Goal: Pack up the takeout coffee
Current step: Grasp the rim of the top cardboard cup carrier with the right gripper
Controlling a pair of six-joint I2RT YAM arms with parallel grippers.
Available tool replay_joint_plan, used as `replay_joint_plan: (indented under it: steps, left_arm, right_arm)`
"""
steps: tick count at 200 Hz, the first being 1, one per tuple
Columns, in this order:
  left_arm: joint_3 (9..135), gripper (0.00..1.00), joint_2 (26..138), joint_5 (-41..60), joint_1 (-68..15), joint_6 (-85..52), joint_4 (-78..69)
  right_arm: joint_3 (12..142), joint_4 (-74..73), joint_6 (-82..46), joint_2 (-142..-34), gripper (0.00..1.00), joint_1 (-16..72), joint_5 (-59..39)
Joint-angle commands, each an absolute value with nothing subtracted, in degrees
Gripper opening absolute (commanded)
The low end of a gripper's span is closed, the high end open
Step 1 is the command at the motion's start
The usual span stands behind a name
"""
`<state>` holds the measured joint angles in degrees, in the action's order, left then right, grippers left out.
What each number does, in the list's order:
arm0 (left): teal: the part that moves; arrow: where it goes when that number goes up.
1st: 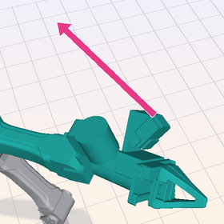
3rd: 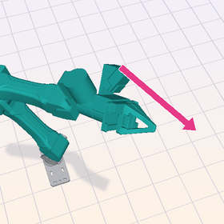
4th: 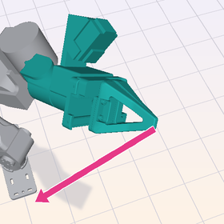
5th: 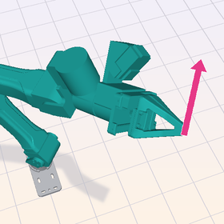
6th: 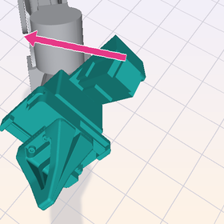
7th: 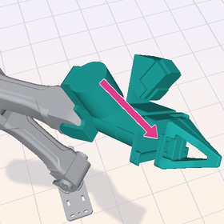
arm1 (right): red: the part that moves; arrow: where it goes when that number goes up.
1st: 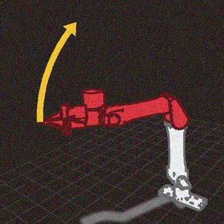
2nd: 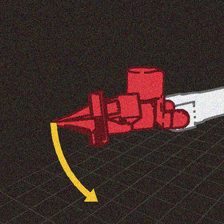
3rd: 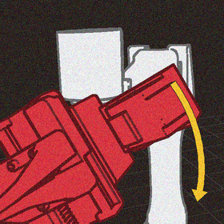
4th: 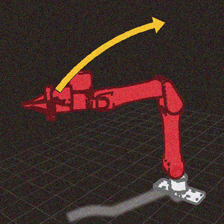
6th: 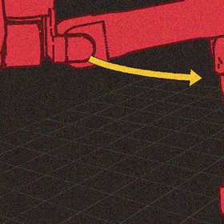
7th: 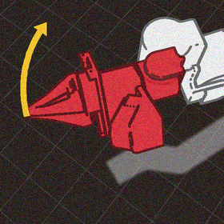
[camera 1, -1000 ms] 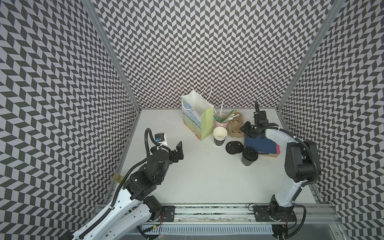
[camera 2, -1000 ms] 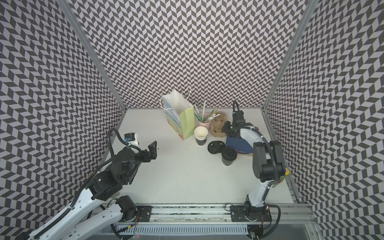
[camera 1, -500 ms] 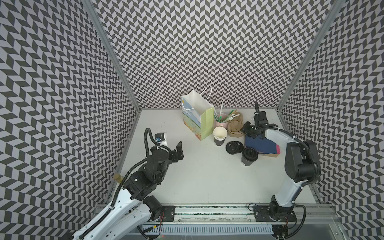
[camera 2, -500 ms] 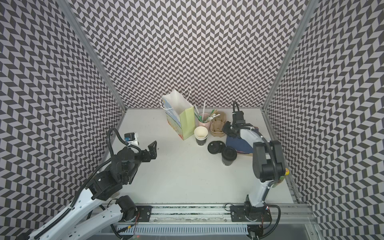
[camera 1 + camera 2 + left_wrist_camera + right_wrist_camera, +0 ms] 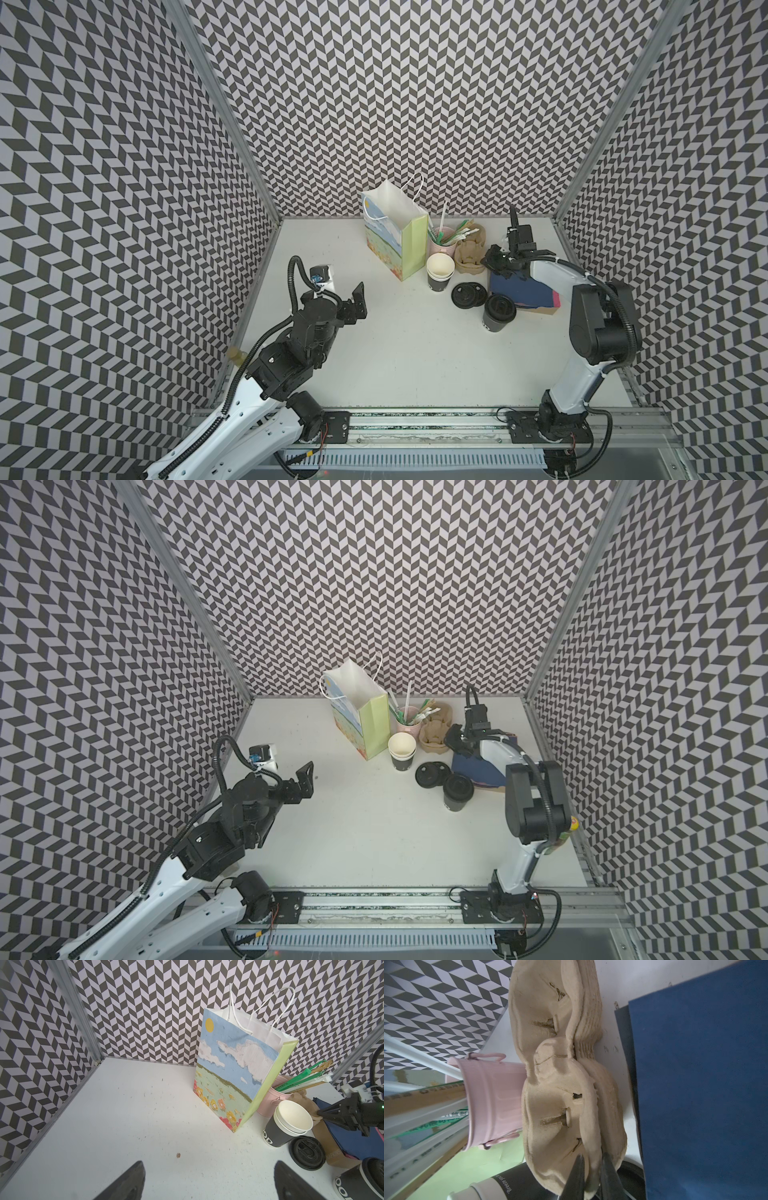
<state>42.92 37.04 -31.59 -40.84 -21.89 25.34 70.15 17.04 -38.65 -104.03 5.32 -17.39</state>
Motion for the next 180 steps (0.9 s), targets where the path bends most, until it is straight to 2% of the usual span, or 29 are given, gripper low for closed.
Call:
replay_joint_plan:
  steps: [1,131,180]
  left_arm:
    - [42.4,0.97,36.65,-31.33,-40.52,-21.36,24.17]
    - [42.28,0.97,36.74,-30.84,-40.43,-21.18,23.99]
    - [42.25,0.97,36.73,-30.76,-40.35,-21.18,23.91]
  right_arm:
    - [69.58,13.8,-39.16,-102.83,0.13,4.79,-17.92]
    - [67.2,9.96,-40.78,-100.31,0.0,3.87,-21.37]
    - [64.82,5.24,-41.96,-99.01,0.0,3.14,-25.62]
